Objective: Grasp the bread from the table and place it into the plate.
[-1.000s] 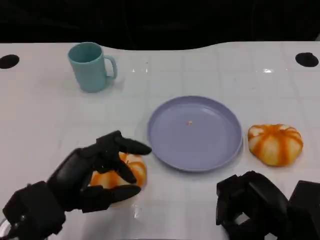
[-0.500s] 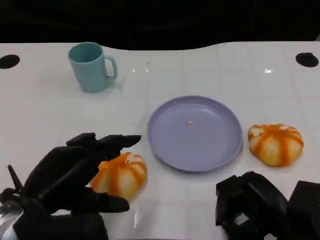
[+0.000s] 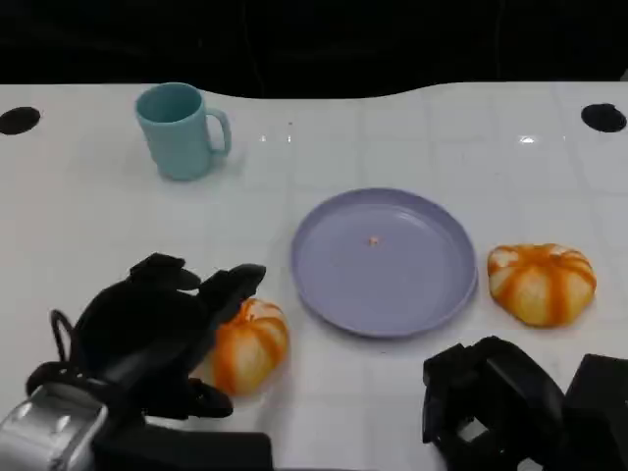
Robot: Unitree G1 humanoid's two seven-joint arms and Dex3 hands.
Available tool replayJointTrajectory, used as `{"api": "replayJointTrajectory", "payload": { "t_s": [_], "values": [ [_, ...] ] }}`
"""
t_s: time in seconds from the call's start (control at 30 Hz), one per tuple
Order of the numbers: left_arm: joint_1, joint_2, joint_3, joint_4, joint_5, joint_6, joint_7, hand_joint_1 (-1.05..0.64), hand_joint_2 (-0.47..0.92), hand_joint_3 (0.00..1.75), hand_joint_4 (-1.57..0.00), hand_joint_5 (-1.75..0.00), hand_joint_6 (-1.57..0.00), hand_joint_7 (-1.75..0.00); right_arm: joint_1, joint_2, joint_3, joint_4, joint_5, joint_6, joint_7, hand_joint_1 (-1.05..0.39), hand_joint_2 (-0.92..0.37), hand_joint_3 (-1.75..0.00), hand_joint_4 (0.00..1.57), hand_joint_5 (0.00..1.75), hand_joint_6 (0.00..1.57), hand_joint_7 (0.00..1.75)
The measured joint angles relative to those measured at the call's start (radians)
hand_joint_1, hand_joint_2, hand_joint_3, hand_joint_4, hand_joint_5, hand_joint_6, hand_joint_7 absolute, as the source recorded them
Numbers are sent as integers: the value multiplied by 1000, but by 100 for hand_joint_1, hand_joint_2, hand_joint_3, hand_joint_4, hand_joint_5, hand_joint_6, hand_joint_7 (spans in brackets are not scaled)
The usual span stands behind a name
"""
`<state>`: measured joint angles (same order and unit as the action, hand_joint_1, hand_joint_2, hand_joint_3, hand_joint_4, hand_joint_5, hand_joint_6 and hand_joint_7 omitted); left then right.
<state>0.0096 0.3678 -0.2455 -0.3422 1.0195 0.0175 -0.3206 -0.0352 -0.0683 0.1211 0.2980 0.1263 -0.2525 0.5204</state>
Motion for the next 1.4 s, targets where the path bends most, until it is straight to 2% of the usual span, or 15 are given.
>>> {"api": "replayJointTrajectory", "payload": {
  "t_s": [0.3, 0.63, 0.83, 1.03, 1.07, 1.13, 1.2, 1.23, 1.3, 1.37, 1.4],
  "values": [
    [-71, -29, -83, 123, 71, 66, 20, -51, 74, 0, -14, -63, -23, -2, 2, -2, 0, -6, 0, 4, -1, -105, -16, -116, 155, 126, 157, 97],
    [-142, -52, -160, 296, 81, 94, 53, -57, 75, 0, -13, -62, -21, 0, 3, -3, -1, -5, 0, 2, 2, -105, -16, -117, 155, 126, 157, 96],
    [-193, -72, -196, 397, 76, 121, 65, -69, 77, 1, -9, -63, -20, 0, 3, -2, 0, -5, -2, 1, -2, -105, -17, -116, 155, 125, 157, 96],
    [-243, -89, -221, 496, 58, 128, 103, -63, 79, 1, -7, -64, -21, -1, 7, 0, 0, -10, 1, 6, -2, -105, -16, -117, 155, 125, 157, 97],
    [-248, -93, -224, 510, 52, 130, 111, -59, 80, 2, -11, -67, -24, -2, 7, 0, 0, -11, 0, 6, -2, -105, -16, -117, 155, 125, 157, 97],
    [-256, -100, -225, 532, 29, 131, 131, -50, 84, 4, -30, -77, -36, -7, 8, 0, 0, -11, 0, 5, 0, -105, -16, -117, 156, 126, 157, 96],
    [-262, -102, -225, 548, 6, 126, 153, -40, 87, 15, -55, -119, -67, -13, 8, 0, 0, -10, 1, 3, 2, -105, -15, -117, 157, 126, 157, 97],
    [-264, -101, -225, 557, -3, 116, 173, -37, 82, 34, -66, -132, -86, -12, 8, 0, 0, -11, 1, 4, 2, -105, -15, -117, 157, 125, 157, 97],
    [-270, -99, -224, 578, -24, 85, 227, -30, 63, 85, -86, -139, -117, -9, 9, 0, 0, -12, 1, 5, 2, -105, -15, -117, 157, 125, 157, 98],
    [-278, -95, -220, 607, -48, 52, 285, -29, 56, 99, -93, -144, -129, -10, 10, 0, 0, -16, 1, 6, 2, -105, -15, -117, 157, 125, 157, 98],
    [-283, -94, -219, 622, -57, 35, 312, -30, 52, 107, -92, -162, -124, -45, 10, 0, 0, -17, 2, 6, 3, -105, -15, -117, 156, 125, 157, 97]
  ]
}}
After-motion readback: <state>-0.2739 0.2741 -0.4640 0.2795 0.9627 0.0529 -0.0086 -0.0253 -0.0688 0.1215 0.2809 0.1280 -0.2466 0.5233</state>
